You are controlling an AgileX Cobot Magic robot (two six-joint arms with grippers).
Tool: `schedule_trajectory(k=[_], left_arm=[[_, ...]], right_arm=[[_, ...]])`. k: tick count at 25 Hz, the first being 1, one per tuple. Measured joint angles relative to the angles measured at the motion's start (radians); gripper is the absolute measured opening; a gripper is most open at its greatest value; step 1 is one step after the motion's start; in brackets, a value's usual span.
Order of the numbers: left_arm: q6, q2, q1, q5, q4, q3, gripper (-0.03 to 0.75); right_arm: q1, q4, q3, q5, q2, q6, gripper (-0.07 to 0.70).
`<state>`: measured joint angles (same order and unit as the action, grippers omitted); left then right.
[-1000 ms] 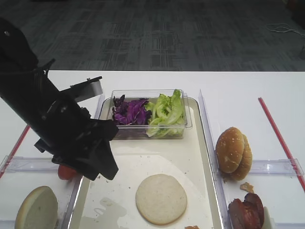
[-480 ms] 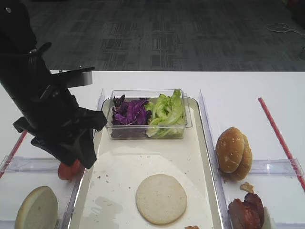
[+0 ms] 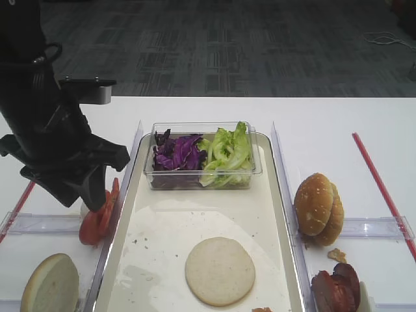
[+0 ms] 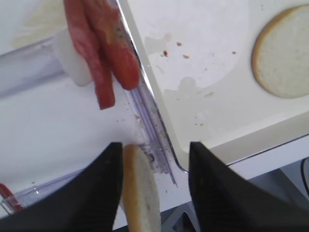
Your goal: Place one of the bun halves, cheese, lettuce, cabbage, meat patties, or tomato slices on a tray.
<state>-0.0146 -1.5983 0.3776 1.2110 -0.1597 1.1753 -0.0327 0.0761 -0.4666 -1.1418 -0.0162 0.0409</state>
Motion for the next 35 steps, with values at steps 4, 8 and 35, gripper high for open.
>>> schedule_trajectory(k=[4, 8, 35], left_arm=[[-0.02, 0.0, 0.0, 0.0, 0.041, 0.0, 0.304], [-0.024, 0.0, 0.0, 0.0, 0.051, 0.0, 0.304], [0.07, 0.107, -0.268, 0.004, 0.073, -0.016, 0.379]], right_arm=[[0.0, 0.0, 0.0, 0.0, 0.0, 0.0, 0.693], [0.0, 0.0, 0.0, 0.0, 0.0, 0.0, 0.693], [0.0, 0.0, 0.0, 0.0, 0.0, -0.002, 0.693]])
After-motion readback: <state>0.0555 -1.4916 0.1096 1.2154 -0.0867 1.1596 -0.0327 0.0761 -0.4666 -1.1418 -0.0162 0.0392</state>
